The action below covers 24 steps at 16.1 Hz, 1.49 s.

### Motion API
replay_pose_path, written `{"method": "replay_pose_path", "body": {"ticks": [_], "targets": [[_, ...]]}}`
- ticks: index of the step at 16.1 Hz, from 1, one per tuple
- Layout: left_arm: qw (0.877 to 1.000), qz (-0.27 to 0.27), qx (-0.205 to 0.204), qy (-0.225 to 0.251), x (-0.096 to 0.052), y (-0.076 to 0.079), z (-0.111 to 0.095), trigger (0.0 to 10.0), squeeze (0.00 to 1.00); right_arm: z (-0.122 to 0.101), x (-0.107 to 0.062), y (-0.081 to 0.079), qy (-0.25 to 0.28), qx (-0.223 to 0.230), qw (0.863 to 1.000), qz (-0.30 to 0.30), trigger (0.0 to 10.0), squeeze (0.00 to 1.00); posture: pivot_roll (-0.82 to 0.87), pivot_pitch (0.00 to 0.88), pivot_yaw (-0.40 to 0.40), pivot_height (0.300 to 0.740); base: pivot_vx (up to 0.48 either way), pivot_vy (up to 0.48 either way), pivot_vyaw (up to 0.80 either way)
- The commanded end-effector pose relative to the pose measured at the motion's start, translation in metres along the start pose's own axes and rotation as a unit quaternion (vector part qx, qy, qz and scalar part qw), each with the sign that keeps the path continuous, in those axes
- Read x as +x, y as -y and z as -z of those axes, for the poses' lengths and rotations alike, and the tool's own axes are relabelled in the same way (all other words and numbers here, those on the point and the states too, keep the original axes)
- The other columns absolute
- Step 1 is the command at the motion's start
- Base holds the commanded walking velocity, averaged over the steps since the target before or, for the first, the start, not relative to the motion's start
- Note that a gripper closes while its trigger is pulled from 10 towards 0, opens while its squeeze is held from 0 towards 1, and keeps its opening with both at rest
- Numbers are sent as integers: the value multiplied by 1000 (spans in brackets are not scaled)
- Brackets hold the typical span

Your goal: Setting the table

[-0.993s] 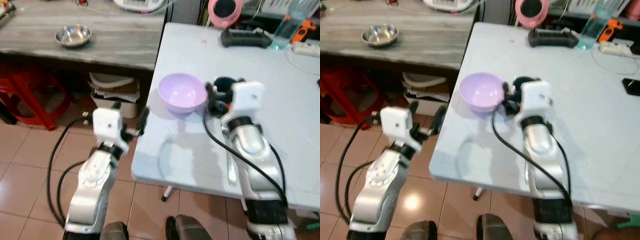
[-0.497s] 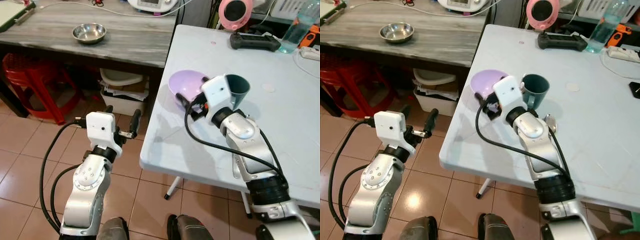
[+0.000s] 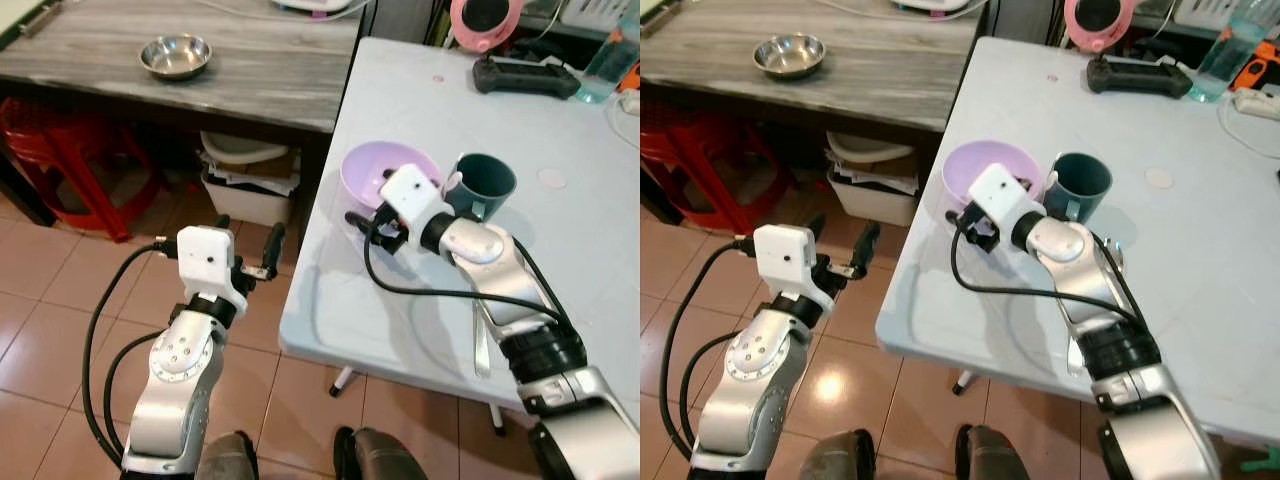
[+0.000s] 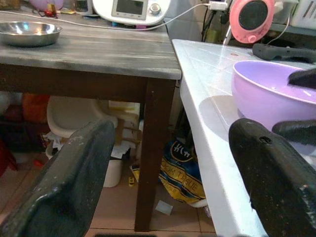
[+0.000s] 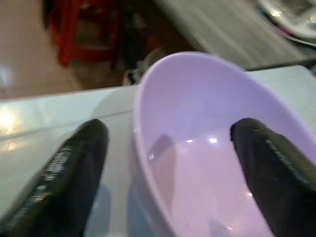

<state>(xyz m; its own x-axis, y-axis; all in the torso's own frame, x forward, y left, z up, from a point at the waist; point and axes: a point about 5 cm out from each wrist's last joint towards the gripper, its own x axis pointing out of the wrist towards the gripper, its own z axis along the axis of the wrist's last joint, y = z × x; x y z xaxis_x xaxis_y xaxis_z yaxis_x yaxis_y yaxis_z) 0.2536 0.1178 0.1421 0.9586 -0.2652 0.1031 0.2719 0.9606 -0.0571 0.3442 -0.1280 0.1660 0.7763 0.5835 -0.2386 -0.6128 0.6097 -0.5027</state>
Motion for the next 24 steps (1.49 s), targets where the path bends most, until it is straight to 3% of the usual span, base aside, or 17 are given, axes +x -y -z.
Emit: {"method": "replay_pose_path", "body": {"ticks": [1, 7, 12, 18, 24], "targets": [[1000, -2, 2, -5, -2, 0, 0, 10000, 0, 0, 2, -2, -4, -15, 1000, -25, 0, 0, -3, 171, -36, 740, 0, 0, 0], [1000, -4, 1, -15, -7, 0, 3, 10000, 0, 12, 1, -3, -36, -57, 996, -58, 0, 0, 0, 177, -34, 740, 0, 0, 0], [1000, 12, -5, -19, -8, 3, 3, 10000, 0, 20, -3, -1, -49, -46, 997, -43, 0, 0, 5, 181, -29, 740, 0, 0, 0], [999, 13, -4, -29, -7, 4, 5, 10000, 0, 24, -5, -15, -36, -68, 996, -32, 0, 0, -1, 177, -28, 740, 0, 0, 0], [999, -12, 6, -42, -7, -1, 9, 10000, 0, 11, -13, -20, 24, -96, 995, 22, 0, 0, -1, 169, -35, 740, 0, 0, 0]]}}
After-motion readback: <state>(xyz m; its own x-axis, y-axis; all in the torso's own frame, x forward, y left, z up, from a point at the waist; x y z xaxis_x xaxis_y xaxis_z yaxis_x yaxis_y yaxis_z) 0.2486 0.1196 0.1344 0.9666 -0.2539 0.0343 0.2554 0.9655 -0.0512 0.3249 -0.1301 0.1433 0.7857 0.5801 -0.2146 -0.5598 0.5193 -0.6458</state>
